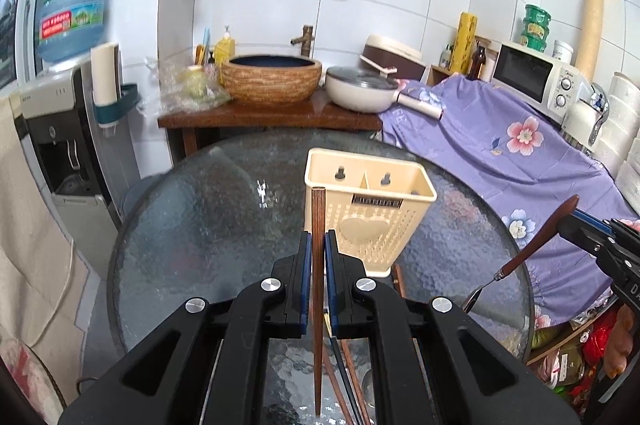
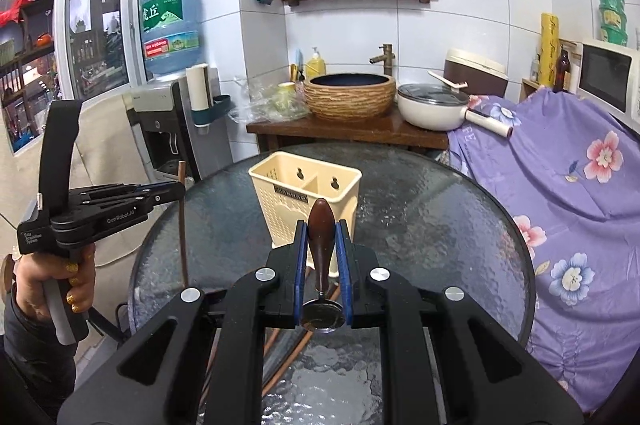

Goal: Organize utensils
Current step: 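Carry the chopstick and spoon with both tools above the beige utensil holder, then drop the spoon into the holder with right tool while left tool lowers the chopstick in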

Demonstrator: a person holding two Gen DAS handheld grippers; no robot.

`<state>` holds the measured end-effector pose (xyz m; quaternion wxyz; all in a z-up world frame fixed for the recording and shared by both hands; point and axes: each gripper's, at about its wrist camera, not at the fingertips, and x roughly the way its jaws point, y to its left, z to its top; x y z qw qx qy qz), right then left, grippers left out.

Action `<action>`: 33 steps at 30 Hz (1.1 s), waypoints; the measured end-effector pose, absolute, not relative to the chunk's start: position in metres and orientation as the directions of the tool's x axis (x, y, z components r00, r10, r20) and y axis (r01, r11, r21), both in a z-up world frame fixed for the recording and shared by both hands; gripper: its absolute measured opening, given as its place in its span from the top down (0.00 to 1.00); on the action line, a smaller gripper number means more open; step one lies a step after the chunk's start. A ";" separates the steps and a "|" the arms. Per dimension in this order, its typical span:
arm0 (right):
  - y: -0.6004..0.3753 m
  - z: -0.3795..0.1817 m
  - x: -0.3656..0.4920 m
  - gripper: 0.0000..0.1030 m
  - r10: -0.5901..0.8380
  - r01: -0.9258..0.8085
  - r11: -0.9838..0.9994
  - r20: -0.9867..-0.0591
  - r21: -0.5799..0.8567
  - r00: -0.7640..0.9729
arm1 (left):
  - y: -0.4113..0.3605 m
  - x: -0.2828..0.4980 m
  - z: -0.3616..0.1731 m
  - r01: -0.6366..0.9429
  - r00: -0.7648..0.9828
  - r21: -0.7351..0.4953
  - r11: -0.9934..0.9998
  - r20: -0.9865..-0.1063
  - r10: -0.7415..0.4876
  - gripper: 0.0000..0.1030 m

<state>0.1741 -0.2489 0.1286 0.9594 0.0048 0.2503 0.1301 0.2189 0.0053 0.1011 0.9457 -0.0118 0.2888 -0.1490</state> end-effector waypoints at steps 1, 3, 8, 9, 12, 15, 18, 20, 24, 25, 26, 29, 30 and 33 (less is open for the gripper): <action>-0.248 0.133 0.176 0.86 0.255 -0.251 0.965 -0.478 0.073 0.841 | 0.006 0.219 0.106 0.276 0.795 -0.102 0.956 -0.535 -0.286 0.94; -0.246 0.141 0.181 0.86 0.260 -0.258 0.963 -0.478 0.072 0.839 | 0.005 0.218 0.116 0.280 0.804 -0.096 0.955 -0.521 -0.288 0.94; -0.240 0.159 0.197 0.86 0.277 -0.272 0.959 -0.482 0.082 0.832 | 0.000 0.225 0.150 0.295 0.823 -0.092 0.951 -0.481 -0.302 0.94; -0.240 0.164 0.201 0.86 0.285 -0.276 0.957 -0.481 0.092 0.829 | -0.001 0.228 0.159 0.303 0.824 -0.099 0.948 -0.473 -0.312 0.94; -0.240 0.181 0.213 0.86 0.300 -0.280 0.953 -0.480 0.114 0.824 | -0.004 0.234 0.186 0.325 0.824 -0.113 0.939 -0.454 -0.339 0.94; -0.239 0.202 0.228 0.86 0.312 -0.282 0.950 -0.480 0.136 0.820 | -0.012 0.241 0.216 0.330 0.834 -0.102 0.938 -0.434 -0.341 0.94; -0.239 0.223 0.243 0.86 0.329 -0.284 0.944 -0.466 0.166 0.821 | -0.019 0.252 0.241 0.336 0.835 -0.111 0.935 -0.425 -0.350 0.94; -0.239 0.233 0.254 0.86 0.328 -0.274 0.944 -0.454 0.181 0.829 | -0.024 0.259 0.249 0.330 0.839 -0.109 0.938 -0.421 -0.345 0.94; -0.239 0.242 0.277 0.85 0.307 -0.250 0.951 -0.440 0.185 0.844 | -0.033 0.276 0.257 0.316 0.840 -0.118 0.941 -0.427 -0.335 0.94; -0.238 0.241 0.283 0.85 0.300 -0.244 0.953 -0.439 0.180 0.847 | -0.034 0.283 0.257 0.296 0.848 -0.113 0.948 -0.425 -0.316 0.94; -0.236 0.238 0.290 0.85 0.288 -0.234 0.957 -0.440 0.174 0.850 | -0.034 0.288 0.256 0.293 0.848 -0.119 0.949 -0.426 -0.315 0.94; -0.232 0.228 0.306 0.85 0.276 -0.221 0.960 -0.447 0.173 0.851 | -0.037 0.305 0.253 0.269 0.853 -0.136 0.953 -0.425 -0.302 0.94; -0.230 0.224 0.310 0.85 0.270 -0.216 0.962 -0.448 0.168 0.852 | -0.038 0.309 0.251 0.260 0.858 -0.130 0.957 -0.424 -0.291 0.94; -0.224 0.205 0.324 0.85 0.241 -0.190 0.970 -0.468 0.154 0.850 | -0.042 0.327 0.232 0.235 0.849 -0.132 0.963 -0.455 -0.270 0.97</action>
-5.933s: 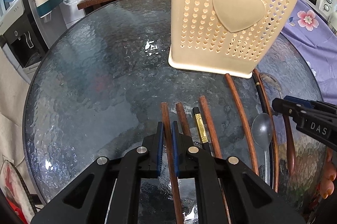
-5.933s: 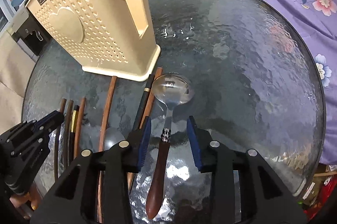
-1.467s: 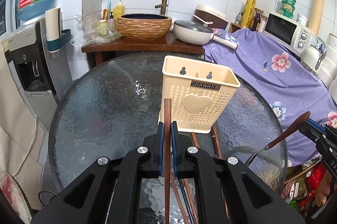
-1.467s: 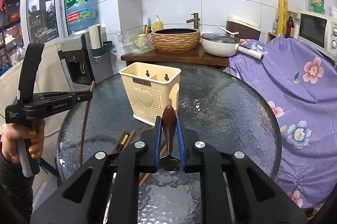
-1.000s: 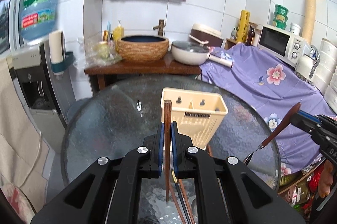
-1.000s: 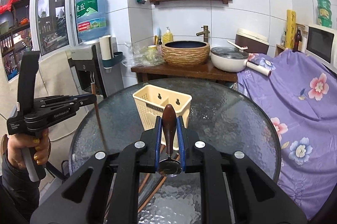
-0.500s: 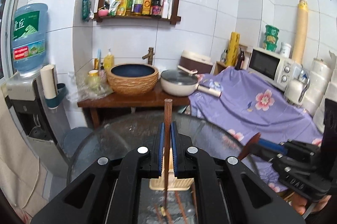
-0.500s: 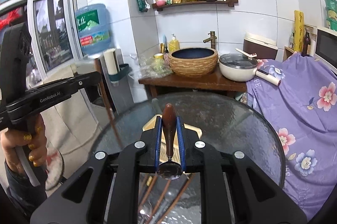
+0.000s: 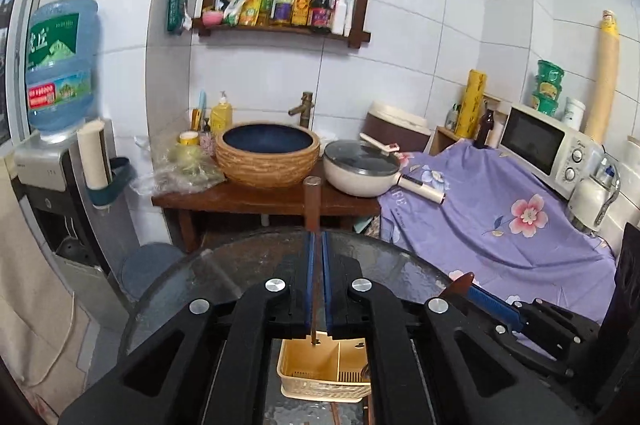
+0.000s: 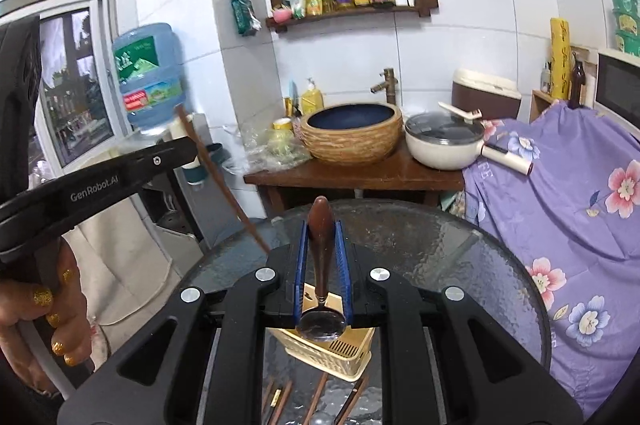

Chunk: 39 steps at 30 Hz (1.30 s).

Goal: Organize utensils
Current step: 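Drop the spoon into the holder with right tool while left tool lowers the chopstick in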

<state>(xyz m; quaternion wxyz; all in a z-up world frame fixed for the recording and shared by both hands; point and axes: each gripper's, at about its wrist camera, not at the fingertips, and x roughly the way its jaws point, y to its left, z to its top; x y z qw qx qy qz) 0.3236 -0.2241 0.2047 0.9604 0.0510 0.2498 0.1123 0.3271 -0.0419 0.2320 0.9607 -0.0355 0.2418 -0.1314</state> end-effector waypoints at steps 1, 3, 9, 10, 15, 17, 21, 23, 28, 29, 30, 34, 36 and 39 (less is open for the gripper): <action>-0.222 0.197 0.329 0.85 0.229 -0.181 0.973 -0.476 0.146 0.849 | -0.042 0.332 0.226 0.228 0.843 -0.135 0.964 -0.469 -0.265 0.97; -0.219 0.182 0.337 0.85 0.209 -0.163 0.977 -0.492 0.135 0.845 | -0.041 0.342 0.212 0.215 0.828 -0.148 0.965 -0.497 -0.261 0.97; -0.218 0.135 0.354 0.85 0.186 -0.133 0.982 -0.550 0.135 0.814 | -0.038 0.352 0.171 0.198 0.798 -0.152 0.968 -0.549 -0.249 0.97; -0.217 0.129 0.356 0.85 0.181 -0.130 0.983 -0.556 0.130 0.811 | -0.037 0.352 0.165 0.198 0.795 -0.145 0.969 -0.554 -0.245 0.97; -0.218 0.101 0.362 0.85 0.177 -0.128 0.984 -0.589 0.124 0.788 | -0.034 0.345 0.149 0.206 0.799 -0.111 0.972 -0.555 -0.232 0.97; -0.218 0.092 0.363 0.85 0.177 -0.129 0.984 -0.600 0.123 0.780 | -0.033 0.343 0.145 0.198 0.806 -0.099 0.975 -0.550 -0.219 0.97; -0.217 0.084 0.359 0.85 0.183 -0.144 0.983 -0.587 0.114 0.788 | -0.021 0.345 0.136 0.185 0.797 -0.135 0.973 -0.559 -0.229 0.97; -0.218 0.084 0.358 0.85 0.191 -0.148 0.982 -0.586 0.120 0.788 | -0.014 0.345 0.132 0.174 0.796 -0.151 0.973 -0.560 -0.229 0.96; -0.219 0.083 0.353 0.76 0.196 -0.159 0.981 -0.578 0.116 0.792 | 0.000 0.337 0.122 0.149 0.809 -0.177 0.973 -0.544 -0.223 0.83; -0.220 0.083 0.352 0.71 0.200 -0.161 0.980 -0.575 0.118 0.793 | 0.001 0.336 0.120 0.143 0.812 -0.173 0.975 -0.542 -0.215 0.81; -0.221 0.083 0.349 0.60 0.207 -0.166 0.978 -0.568 0.125 0.797 | 0.002 0.333 0.118 0.138 0.816 -0.166 0.976 -0.540 -0.207 0.80; -0.223 0.086 0.333 0.59 0.194 -0.156 0.981 -0.531 0.117 0.825 | 0.014 0.319 0.108 0.127 0.826 -0.201 0.971 -0.520 -0.216 0.69; -0.228 0.085 0.321 0.59 0.194 -0.149 0.980 -0.515 0.129 0.835 | 0.020 0.308 0.102 0.121 0.834 -0.214 0.969 -0.507 -0.216 0.62; -0.233 0.081 0.301 0.59 0.166 -0.125 0.986 -0.517 0.114 0.840 | 0.025 0.291 0.092 0.113 0.846 -0.195 0.974 -0.495 -0.197 0.46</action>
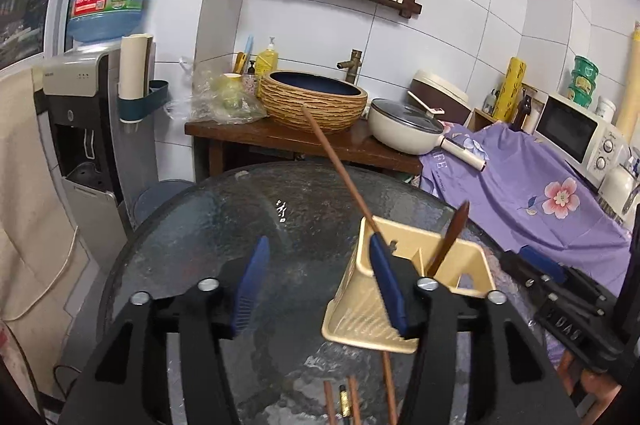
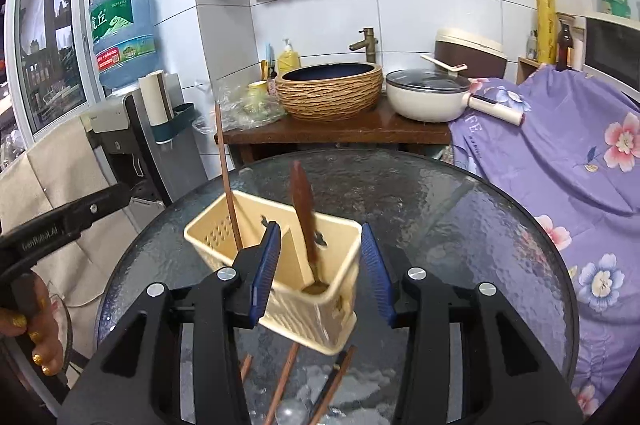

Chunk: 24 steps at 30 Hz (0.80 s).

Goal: Organize utensils
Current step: 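Drop the spoon into the holder with right tool while left tool lowers the chopstick in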

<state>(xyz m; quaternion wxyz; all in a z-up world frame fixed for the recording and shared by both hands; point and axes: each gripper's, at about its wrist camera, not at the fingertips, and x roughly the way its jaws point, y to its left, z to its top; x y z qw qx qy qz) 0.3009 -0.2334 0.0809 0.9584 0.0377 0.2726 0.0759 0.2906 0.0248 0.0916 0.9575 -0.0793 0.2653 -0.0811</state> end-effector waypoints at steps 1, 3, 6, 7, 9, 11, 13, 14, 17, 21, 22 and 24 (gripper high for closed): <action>-0.234 0.080 0.297 0.59 0.158 -0.118 0.987 -0.520 0.109 0.839 | 0.026 0.286 0.088 0.109 0.848 -0.188 0.976 -0.494 -0.190 0.43; -0.237 0.073 0.281 0.59 0.152 -0.108 0.988 -0.528 0.113 0.835 | 0.026 0.278 0.077 0.103 0.846 -0.178 0.979 -0.502 -0.180 0.40; -0.237 0.061 0.265 0.59 0.154 -0.110 0.988 -0.544 0.113 0.825 | 0.027 0.274 0.064 0.103 0.832 -0.181 0.978 -0.524 -0.184 0.39; -0.235 0.056 0.259 0.59 0.147 -0.109 0.989 -0.550 0.100 0.822 | 0.028 0.275 0.060 0.106 0.823 -0.194 0.975 -0.533 -0.195 0.39; -0.233 0.049 0.247 0.59 0.141 -0.116 0.990 -0.553 0.080 0.821 | 0.032 0.280 0.058 0.113 0.810 -0.235 0.966 -0.541 -0.226 0.39; -0.230 0.044 0.233 0.59 0.141 -0.122 0.990 -0.546 0.071 0.826 | 0.039 0.290 0.060 0.125 0.798 -0.306 0.944 -0.535 -0.279 0.40; -0.228 0.041 0.223 0.59 0.145 -0.131 0.989 -0.543 0.064 0.827 | 0.048 0.309 0.063 0.143 0.767 -0.410 0.901 -0.529 -0.362 0.41; -0.227 0.040 0.219 0.59 0.147 -0.136 0.989 -0.541 0.061 0.828 | 0.050 0.321 0.064 0.147 0.745 -0.453 0.879 -0.534 -0.400 0.43; -0.221 0.042 0.202 0.59 0.151 -0.155 0.987 -0.526 0.038 0.837 | 0.051 0.359 0.069 0.139 0.703 -0.524 0.840 -0.546 -0.457 0.50; -0.216 0.047 0.181 0.59 0.164 -0.181 0.983 -0.504 0.015 0.848 | 0.038 0.403 0.076 0.148 0.694 -0.499 0.854 -0.563 -0.449 0.54; -0.216 0.048 0.177 0.59 0.165 -0.184 0.983 -0.502 0.013 0.849 | 0.034 0.415 0.076 0.156 0.688 -0.502 0.851 -0.563 -0.458 0.54; -0.216 0.050 0.172 0.59 0.160 -0.182 0.983 -0.498 0.003 0.853 | 0.028 0.432 0.074 0.149 0.683 -0.514 0.845 -0.565 -0.464 0.54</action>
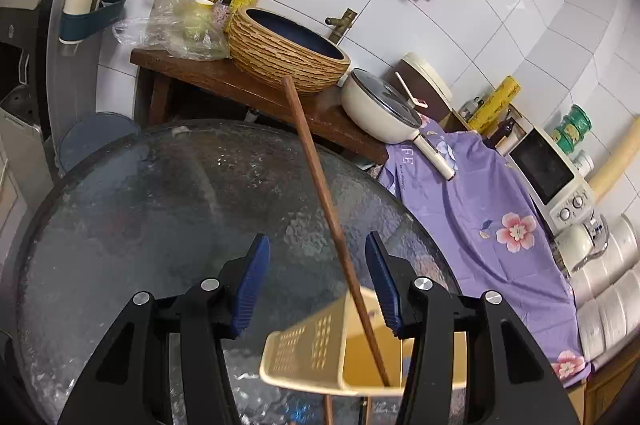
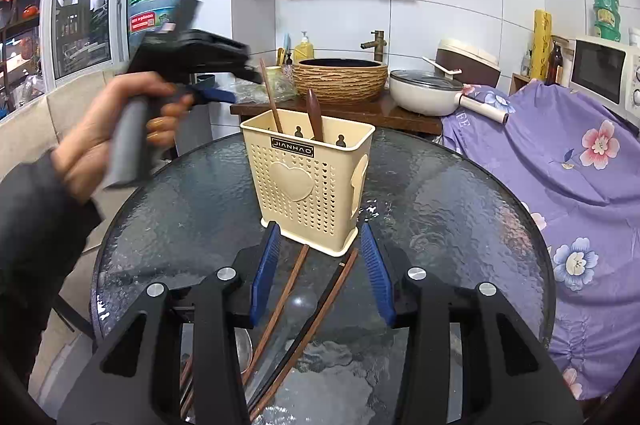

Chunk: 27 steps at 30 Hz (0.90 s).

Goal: Organize utensils
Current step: 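Drop the spoon into the holder with right tool while left tool lowers the chopstick in, then release the wooden chopstick into the holder with the left tool and withdraw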

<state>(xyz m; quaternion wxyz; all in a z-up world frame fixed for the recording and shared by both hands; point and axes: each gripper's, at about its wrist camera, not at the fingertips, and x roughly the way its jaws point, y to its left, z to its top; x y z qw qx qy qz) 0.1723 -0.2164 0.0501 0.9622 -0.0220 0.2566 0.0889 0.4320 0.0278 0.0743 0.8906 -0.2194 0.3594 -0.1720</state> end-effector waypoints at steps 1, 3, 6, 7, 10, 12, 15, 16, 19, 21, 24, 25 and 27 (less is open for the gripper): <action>-0.217 0.051 0.170 0.59 0.155 -0.180 0.984 -0.496 -0.002 0.854 | 0.025 0.438 0.073 0.145 0.678 -0.516 0.844 -0.569 -0.465 0.54; -0.220 0.051 0.170 0.59 0.144 -0.171 0.985 -0.495 -0.009 0.857 | 0.021 0.447 0.072 0.130 0.684 -0.503 0.854 -0.579 -0.445 0.54; -0.224 0.051 0.171 0.59 0.140 -0.164 0.986 -0.499 -0.005 0.855 | 0.022 0.455 0.069 0.118 0.687 -0.525 0.843 -0.570 -0.451 0.64; -0.225 0.050 0.172 0.59 0.137 -0.162 0.987 -0.500 -0.006 0.855 | 0.024 0.455 0.069 0.122 0.688 -0.533 0.837 -0.563 -0.459 0.71; -0.227 0.048 0.178 0.59 0.140 -0.162 0.987 -0.509 0.001 0.849 | 0.020 0.458 0.073 0.140 0.687 -0.508 0.850 -0.568 -0.453 0.85; -0.227 0.048 0.179 0.59 0.143 -0.162 0.987 -0.508 0.007 0.850 | 0.017 0.458 0.076 0.152 0.690 -0.490 0.858 -0.569 -0.448 0.88; -0.228 0.048 0.180 0.59 0.149 -0.162 0.987 -0.501 0.018 0.852 | 0.015 0.456 0.081 0.162 0.691 -0.481 0.862 -0.568 -0.447 0.90; -0.229 0.048 0.180 0.59 0.151 -0.162 0.987 -0.500 0.020 0.853 | 0.015 0.454 0.084 0.169 0.696 -0.477 0.862 -0.561 -0.447 0.91; -0.231 0.049 0.180 0.59 0.154 -0.160 0.987 -0.494 0.030 0.856 | 0.011 0.441 0.096 0.215 0.710 -0.455 0.864 -0.535 -0.458 0.93; -0.233 0.050 0.180 0.59 0.154 -0.156 0.987 -0.488 0.037 0.859 | 0.006 0.428 0.107 0.247 0.733 -0.416 0.875 -0.511 -0.449 0.94; -0.234 0.052 0.179 0.59 0.150 -0.149 0.988 -0.478 0.039 0.866 | -0.005 0.406 0.120 0.289 0.772 -0.347 0.892 -0.467 -0.432 0.94; -0.235 0.053 0.179 0.59 0.148 -0.147 0.988 -0.475 0.038 0.867 | -0.010 0.398 0.123 0.309 0.781 -0.317 0.896 -0.452 -0.430 0.94; -0.236 0.052 0.179 0.59 0.148 -0.146 0.988 -0.475 0.041 0.867 | -0.020 0.384 0.123 0.334 0.787 -0.271 0.903 -0.447 -0.425 0.94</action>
